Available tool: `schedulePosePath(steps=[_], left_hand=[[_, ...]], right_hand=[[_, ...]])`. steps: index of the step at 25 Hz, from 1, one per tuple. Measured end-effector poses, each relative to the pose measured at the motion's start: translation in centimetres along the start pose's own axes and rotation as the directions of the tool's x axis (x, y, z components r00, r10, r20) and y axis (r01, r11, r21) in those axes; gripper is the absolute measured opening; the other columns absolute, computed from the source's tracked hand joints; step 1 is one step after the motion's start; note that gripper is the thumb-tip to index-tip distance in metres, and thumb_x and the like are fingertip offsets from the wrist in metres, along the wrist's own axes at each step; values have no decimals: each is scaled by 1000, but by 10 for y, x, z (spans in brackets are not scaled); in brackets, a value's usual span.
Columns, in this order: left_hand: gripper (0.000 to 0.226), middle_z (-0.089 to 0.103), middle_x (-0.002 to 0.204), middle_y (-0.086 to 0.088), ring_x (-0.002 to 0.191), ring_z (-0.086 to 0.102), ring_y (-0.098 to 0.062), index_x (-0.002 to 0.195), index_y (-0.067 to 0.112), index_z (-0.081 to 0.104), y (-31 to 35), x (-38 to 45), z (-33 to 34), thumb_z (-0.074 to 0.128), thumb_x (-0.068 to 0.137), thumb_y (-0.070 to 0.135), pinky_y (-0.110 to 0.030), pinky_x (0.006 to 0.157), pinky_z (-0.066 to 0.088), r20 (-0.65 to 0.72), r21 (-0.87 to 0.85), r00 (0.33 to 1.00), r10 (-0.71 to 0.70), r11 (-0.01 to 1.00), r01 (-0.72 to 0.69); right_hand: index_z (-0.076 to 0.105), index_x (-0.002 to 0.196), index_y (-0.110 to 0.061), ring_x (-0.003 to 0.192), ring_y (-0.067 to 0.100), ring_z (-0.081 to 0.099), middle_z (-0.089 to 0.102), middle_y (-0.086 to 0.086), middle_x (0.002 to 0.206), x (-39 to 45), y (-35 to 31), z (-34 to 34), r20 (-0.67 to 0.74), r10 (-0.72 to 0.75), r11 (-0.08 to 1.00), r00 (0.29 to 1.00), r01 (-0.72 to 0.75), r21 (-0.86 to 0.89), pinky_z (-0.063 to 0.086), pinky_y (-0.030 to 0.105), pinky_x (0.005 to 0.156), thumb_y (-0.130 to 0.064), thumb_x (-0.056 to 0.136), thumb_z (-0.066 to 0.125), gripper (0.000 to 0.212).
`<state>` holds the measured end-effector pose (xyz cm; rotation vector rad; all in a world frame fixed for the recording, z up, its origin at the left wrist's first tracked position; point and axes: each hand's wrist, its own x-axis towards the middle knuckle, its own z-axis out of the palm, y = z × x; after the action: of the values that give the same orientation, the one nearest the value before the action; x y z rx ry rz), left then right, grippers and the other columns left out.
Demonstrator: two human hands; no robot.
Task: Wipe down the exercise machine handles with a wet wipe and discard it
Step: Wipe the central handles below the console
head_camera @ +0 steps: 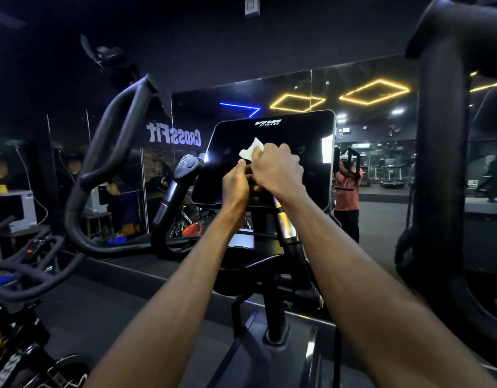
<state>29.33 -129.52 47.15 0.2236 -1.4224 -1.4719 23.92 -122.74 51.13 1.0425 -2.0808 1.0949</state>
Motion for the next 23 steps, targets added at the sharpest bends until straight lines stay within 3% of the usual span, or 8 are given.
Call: schedulePosePath(steps=[3, 6, 9, 13, 16, 18, 21, 23], left_hand=[[44, 66, 61, -1, 53, 60, -16, 76, 16, 67, 1, 6, -6, 38, 103, 36, -26, 51, 46, -45, -36, 999, -21, 999, 19], [42, 63, 61, -1, 50, 57, -15, 76, 17, 62, 2, 8, -7, 36, 103, 38, -30, 58, 44, -56, -27, 996, -64, 998, 62], [42, 64, 61, 0, 52, 58, -15, 76, 17, 62, 1, 8, -8, 35, 103, 37, -31, 59, 47, -53, -19, 997, -57, 998, 56], [39, 60, 73, -4, 54, 51, -15, 95, 11, 60, 6, 5, -14, 32, 104, 37, -27, 52, 39, -64, 36, 996, -70, 997, 72], [37, 59, 75, -2, 55, 50, -14, 102, 10, 60, 12, 1, -23, 32, 105, 35, -25, 52, 38, -68, 84, 996, -54, 995, 59], [35, 60, 76, -3, 58, 51, -14, 101, 11, 60, 17, -3, -25, 33, 104, 33, -25, 54, 39, -68, 89, 996, -52, 994, 58], [36, 65, 84, -6, 66, 56, -18, 103, 9, 63, 23, -4, -22, 34, 104, 31, -29, 60, 42, -73, 106, 996, -54, 992, 61], [38, 67, 91, -10, 71, 58, -20, 107, 7, 65, 23, -3, -21, 35, 103, 32, -31, 63, 44, -78, 117, 996, -37, 992, 46]], right_hand=[[60, 111, -16, 102, 38, 50, 50, 11, 117, -14, 3, 12, -75, -283, 938, 956, 260, -231, 41, 47, 74, -41, 102, 33, 38], [63, 112, -17, 107, 39, 47, 54, 11, 119, -5, 1, 5, 6, -231, 946, 973, 226, -230, 40, 49, 81, -39, 100, 34, 38], [63, 108, -22, 103, 35, 46, 55, 7, 113, -12, 7, 9, 14, -388, 854, 921, 365, -370, 41, 44, 76, -38, 93, 43, 29], [69, 101, -15, 95, 34, 54, 61, 11, 104, 11, -4, -9, 146, 76, 967, 986, -108, 230, 45, 38, 78, -42, 86, 46, 38], [62, 87, -4, 63, 33, 60, 60, 16, 70, 12, 6, -11, 374, 128, 603, 919, -371, 706, 52, 37, 53, -24, 87, 55, 21], [64, 89, -7, 50, 28, 58, 61, 13, 64, 7, 20, -13, 554, 65, 425, 830, -525, 737, 51, 33, 46, -35, 92, 58, 29], [69, 74, -12, 53, 23, 61, 66, 7, 68, 16, 26, -21, 729, -55, 367, 683, -665, 651, 54, 32, 52, -52, 93, 52, 47], [68, 83, -11, 54, 21, 62, 68, 6, 71, 22, 21, -23, 732, -27, 378, 681, -670, 638, 54, 31, 50, -43, 92, 57, 35]])
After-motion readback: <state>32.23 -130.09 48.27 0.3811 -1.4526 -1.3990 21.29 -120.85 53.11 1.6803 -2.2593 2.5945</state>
